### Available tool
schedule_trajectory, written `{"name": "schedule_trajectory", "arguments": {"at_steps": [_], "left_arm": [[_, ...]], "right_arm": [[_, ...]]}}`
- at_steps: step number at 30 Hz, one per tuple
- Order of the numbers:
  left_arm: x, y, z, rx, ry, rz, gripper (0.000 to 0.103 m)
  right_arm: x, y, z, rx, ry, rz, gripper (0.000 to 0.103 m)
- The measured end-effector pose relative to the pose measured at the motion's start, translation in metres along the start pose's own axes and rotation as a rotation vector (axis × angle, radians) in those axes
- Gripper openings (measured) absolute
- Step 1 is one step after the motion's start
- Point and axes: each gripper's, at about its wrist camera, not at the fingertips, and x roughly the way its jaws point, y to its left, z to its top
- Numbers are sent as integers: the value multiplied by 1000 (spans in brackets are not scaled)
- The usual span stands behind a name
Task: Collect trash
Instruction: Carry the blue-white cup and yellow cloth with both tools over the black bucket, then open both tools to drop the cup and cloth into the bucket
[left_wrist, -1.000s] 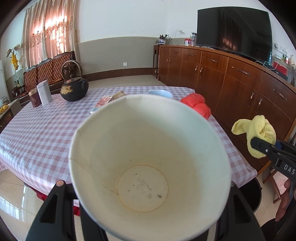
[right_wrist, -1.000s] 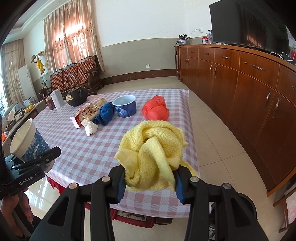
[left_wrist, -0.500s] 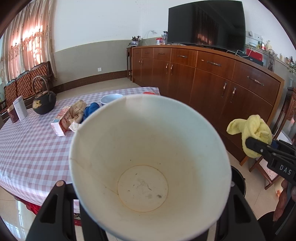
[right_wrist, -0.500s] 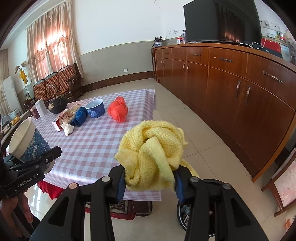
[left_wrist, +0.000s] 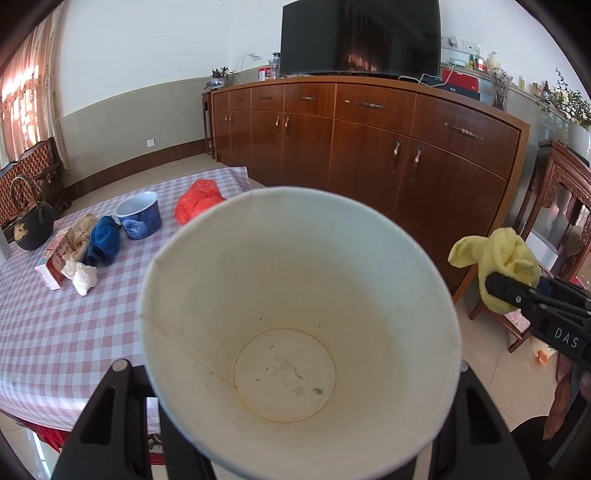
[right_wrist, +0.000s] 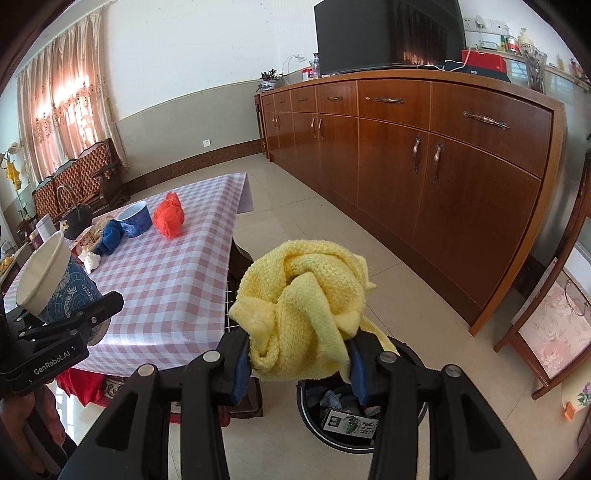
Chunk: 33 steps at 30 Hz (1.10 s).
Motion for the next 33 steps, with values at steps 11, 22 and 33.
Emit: {"name": "schedule_trajectory", "arguments": {"at_steps": [11, 22, 33], "left_arm": [[21, -62, -2, 82, 41, -97, 60], [55, -110, -11, 128, 104, -182, 60], [113, -148, -36, 150, 244, -251, 60]], "right_arm": [[-5, -57, -14, 56, 26, -75, 45], [9, -99, -31, 81, 75, -105, 45], [70, -128, -73, 42, 241, -91, 46]]}}
